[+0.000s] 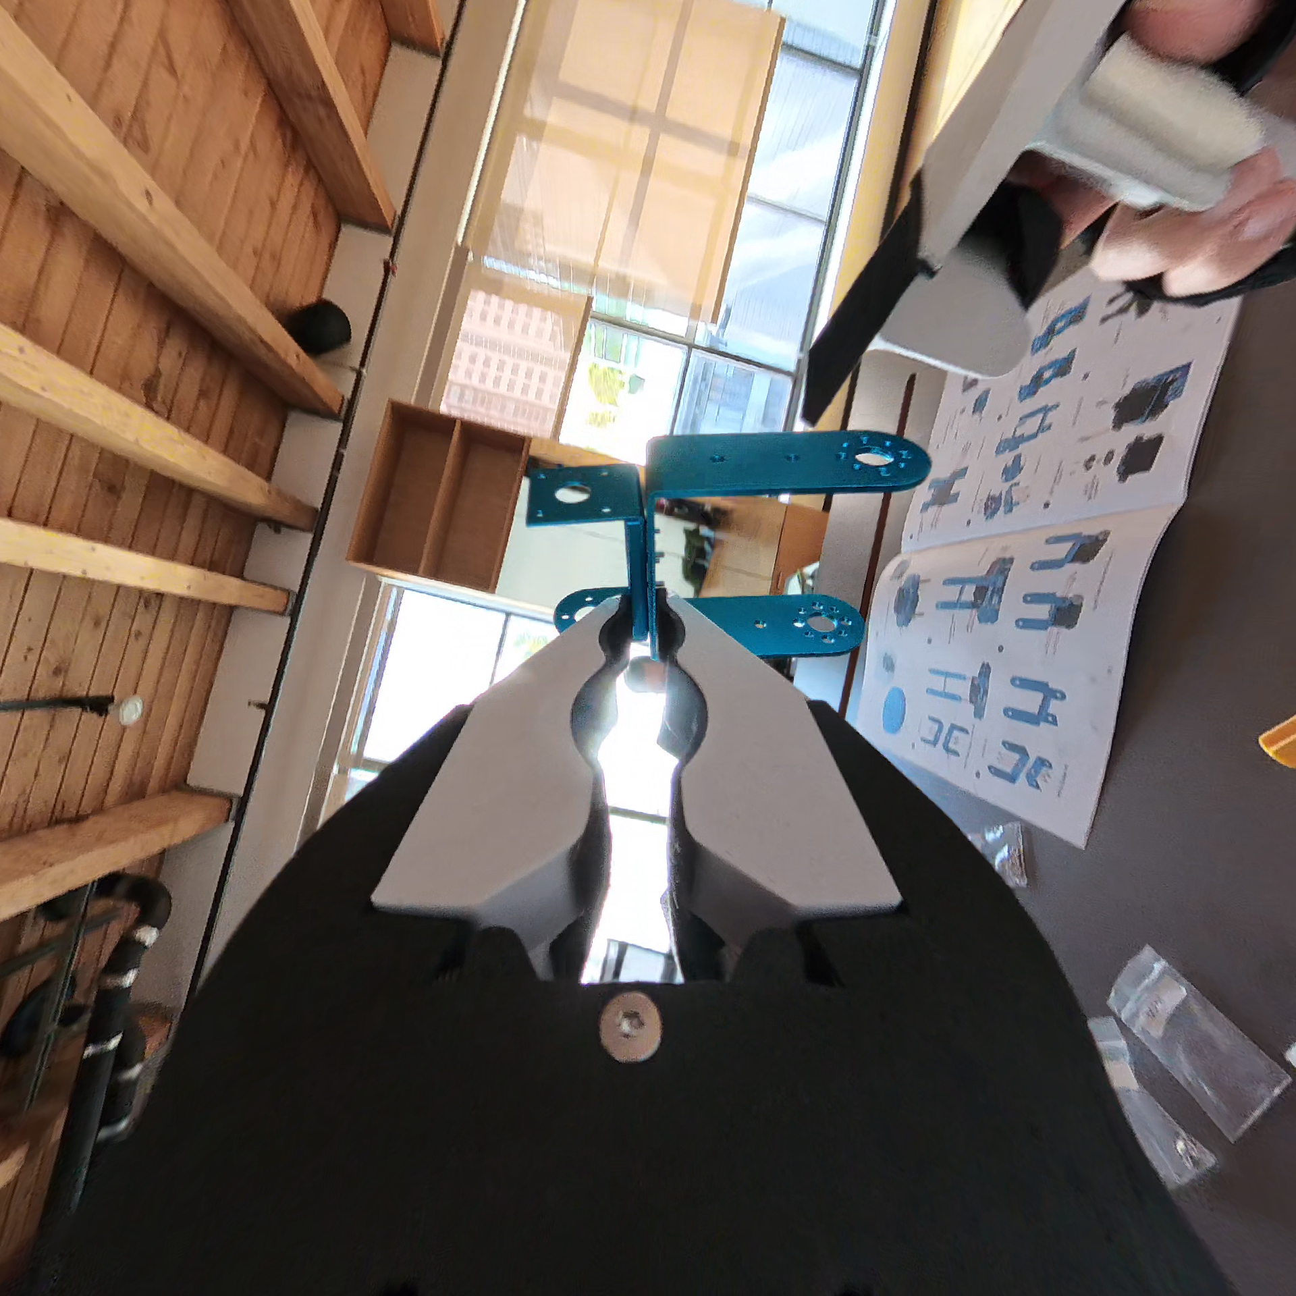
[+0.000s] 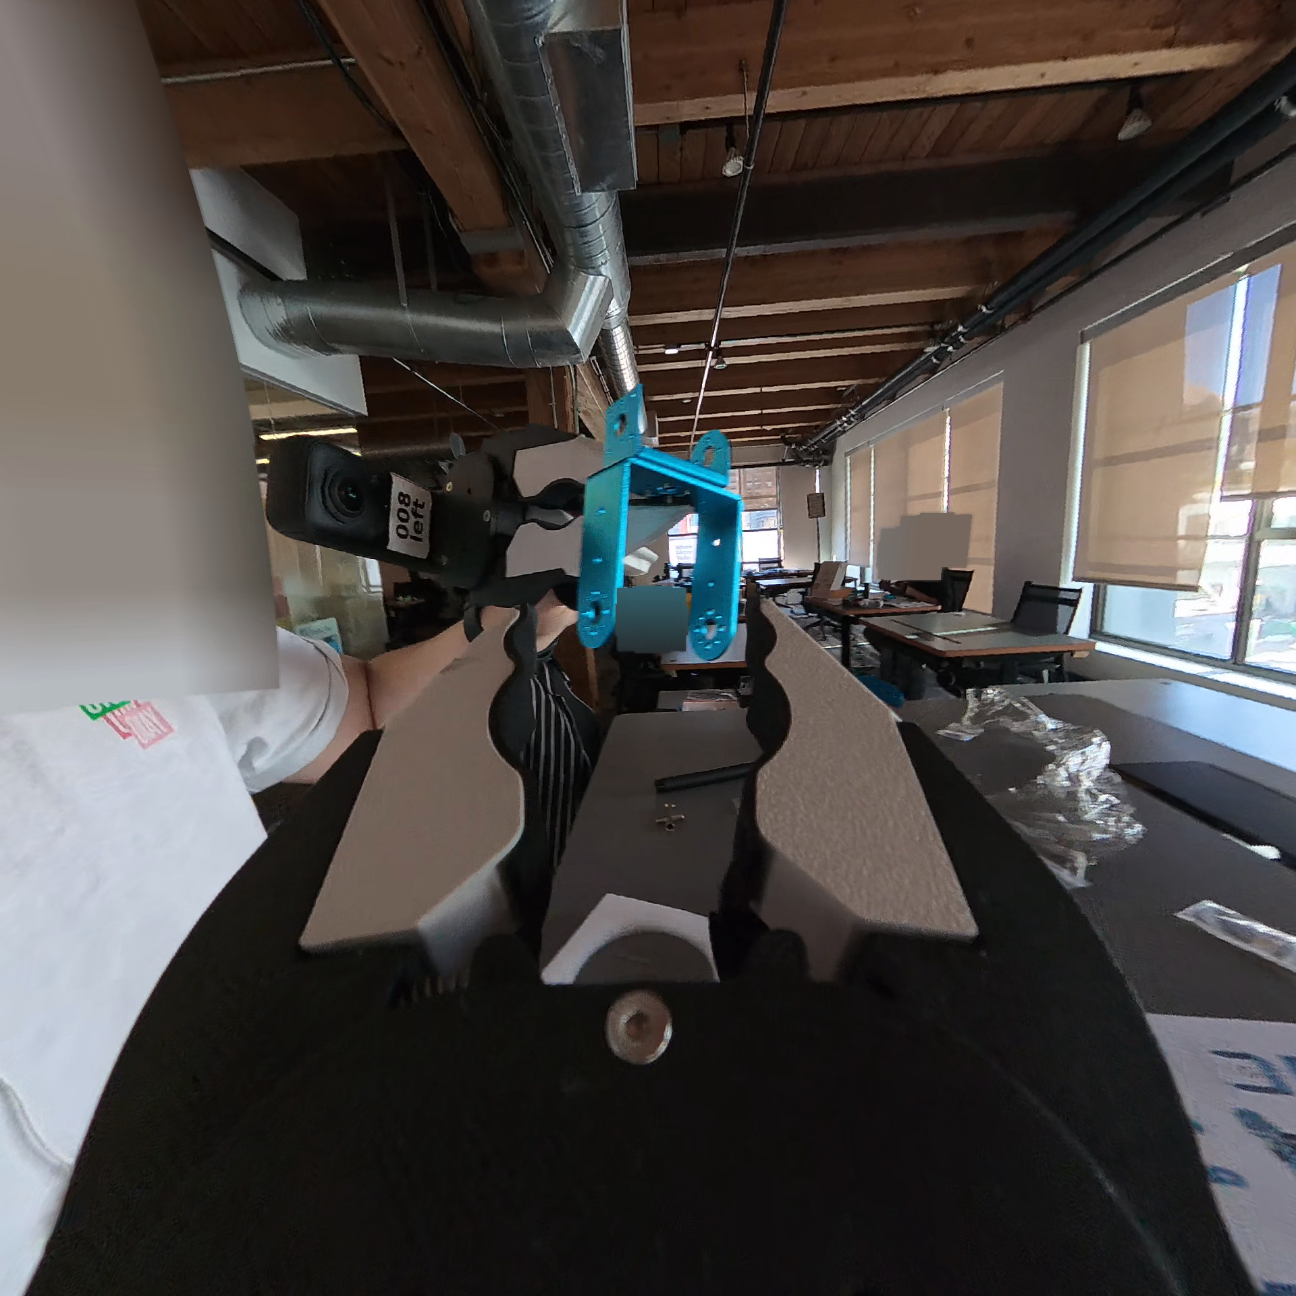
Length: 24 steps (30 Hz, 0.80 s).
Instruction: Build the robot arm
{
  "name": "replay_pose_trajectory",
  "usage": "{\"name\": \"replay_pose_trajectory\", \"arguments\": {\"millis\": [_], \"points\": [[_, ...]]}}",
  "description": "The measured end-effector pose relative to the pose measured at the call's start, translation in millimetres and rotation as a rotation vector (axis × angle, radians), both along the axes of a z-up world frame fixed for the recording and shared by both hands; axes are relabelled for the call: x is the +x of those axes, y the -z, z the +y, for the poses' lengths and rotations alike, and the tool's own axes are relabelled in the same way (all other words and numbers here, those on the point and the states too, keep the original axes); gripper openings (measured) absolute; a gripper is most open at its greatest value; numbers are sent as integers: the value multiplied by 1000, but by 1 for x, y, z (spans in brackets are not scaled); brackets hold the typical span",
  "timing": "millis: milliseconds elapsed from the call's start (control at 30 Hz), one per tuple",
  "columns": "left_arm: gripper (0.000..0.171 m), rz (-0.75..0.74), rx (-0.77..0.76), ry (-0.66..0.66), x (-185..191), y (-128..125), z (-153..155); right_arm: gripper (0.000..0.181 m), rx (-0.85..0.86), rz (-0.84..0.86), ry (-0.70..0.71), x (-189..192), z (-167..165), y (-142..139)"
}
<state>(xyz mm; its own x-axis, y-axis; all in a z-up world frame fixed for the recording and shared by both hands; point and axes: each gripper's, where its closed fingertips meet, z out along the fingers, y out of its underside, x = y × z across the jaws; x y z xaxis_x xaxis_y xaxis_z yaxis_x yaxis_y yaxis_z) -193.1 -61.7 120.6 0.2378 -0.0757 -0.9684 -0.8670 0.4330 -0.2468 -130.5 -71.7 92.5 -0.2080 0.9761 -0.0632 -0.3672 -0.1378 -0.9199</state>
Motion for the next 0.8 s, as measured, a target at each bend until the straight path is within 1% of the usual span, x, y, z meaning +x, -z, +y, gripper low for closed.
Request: {"name": "replay_pose_trajectory", "arguments": {"millis": [100,233,367,467,600,800], "points": [[5,6,-6,-87,-15,1,6,59,-32,-6,-1,-13,-5,6],[5,23,-32,-173,-28,1,13,59,-15,-28,52,-32,-4,8],[5,60,-73,-263,-43,9,19,59,-51,-35,45,-48,-3,7],[5,83,-79,-309,-55,16,17,60,-77,-31,28,-57,-2,9],[5,81,-118,-363,-72,39,9,60,-110,-46,9,-70,-7,21],[4,116,-145,-480,-112,78,-6,60,-163,-120,-20,-98,-20,57]]}}
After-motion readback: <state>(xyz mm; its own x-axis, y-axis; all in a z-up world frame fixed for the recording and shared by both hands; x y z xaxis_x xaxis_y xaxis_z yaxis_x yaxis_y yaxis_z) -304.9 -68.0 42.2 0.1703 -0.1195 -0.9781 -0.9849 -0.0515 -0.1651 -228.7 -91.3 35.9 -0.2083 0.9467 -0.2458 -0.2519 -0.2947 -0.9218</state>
